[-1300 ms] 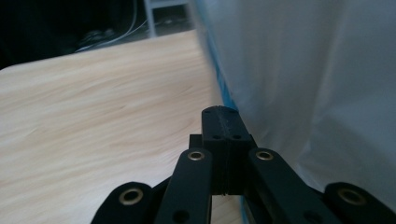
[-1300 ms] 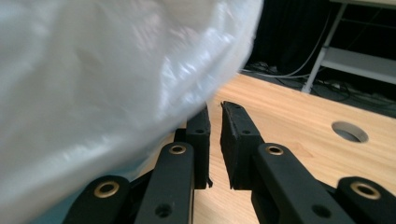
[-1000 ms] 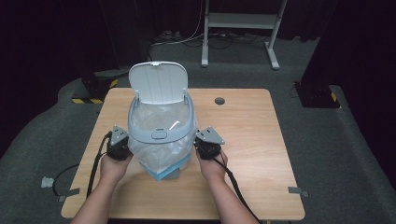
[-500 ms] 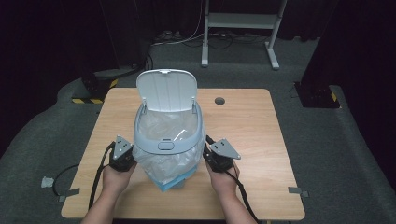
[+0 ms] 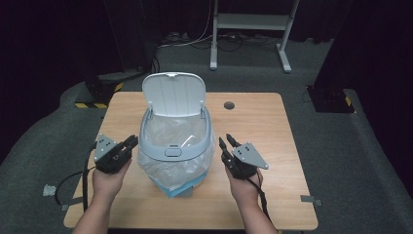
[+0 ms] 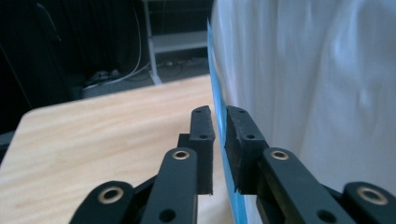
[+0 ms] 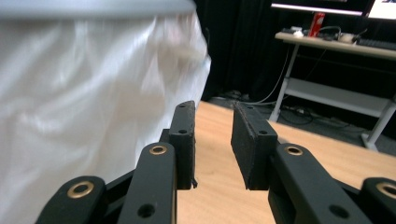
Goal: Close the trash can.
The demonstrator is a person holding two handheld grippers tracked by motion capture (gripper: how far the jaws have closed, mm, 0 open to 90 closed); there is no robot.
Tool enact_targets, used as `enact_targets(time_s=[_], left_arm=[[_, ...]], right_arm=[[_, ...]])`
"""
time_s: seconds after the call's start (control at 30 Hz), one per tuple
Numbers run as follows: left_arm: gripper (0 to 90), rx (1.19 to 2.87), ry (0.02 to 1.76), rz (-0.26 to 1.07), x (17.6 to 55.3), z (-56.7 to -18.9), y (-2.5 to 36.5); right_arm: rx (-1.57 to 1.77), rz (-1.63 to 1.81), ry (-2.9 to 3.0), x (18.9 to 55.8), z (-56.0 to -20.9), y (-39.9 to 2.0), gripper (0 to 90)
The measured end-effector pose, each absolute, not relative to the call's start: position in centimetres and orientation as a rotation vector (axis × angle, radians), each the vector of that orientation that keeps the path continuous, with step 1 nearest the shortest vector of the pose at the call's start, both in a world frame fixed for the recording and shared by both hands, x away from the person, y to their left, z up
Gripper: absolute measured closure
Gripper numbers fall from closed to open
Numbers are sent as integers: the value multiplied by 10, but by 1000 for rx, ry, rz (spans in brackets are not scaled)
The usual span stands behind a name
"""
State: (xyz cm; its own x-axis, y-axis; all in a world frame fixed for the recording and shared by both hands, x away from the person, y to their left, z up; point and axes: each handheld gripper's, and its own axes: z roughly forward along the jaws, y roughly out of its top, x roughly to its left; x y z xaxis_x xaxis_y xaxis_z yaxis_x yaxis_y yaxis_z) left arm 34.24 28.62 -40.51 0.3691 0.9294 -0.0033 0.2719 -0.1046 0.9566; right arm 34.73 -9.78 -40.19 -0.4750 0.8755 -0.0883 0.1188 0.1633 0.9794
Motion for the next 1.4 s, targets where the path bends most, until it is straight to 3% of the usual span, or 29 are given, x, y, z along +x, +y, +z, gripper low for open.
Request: enact_targets(time_s=[0.57, 1.13, 1.4], left_arm=[[625, 1535, 1099, 827, 400, -344, 281], [633, 1536, 1058, 850, 430, -307, 259], [627, 1491, 1057, 859, 424, -296, 256]], right_arm=[[953, 1408, 1696, 399, -353, -81, 689], [944, 1390, 1688, 435, -321, -61, 683], [918, 1375, 1710, 443, -310, -50, 700]])
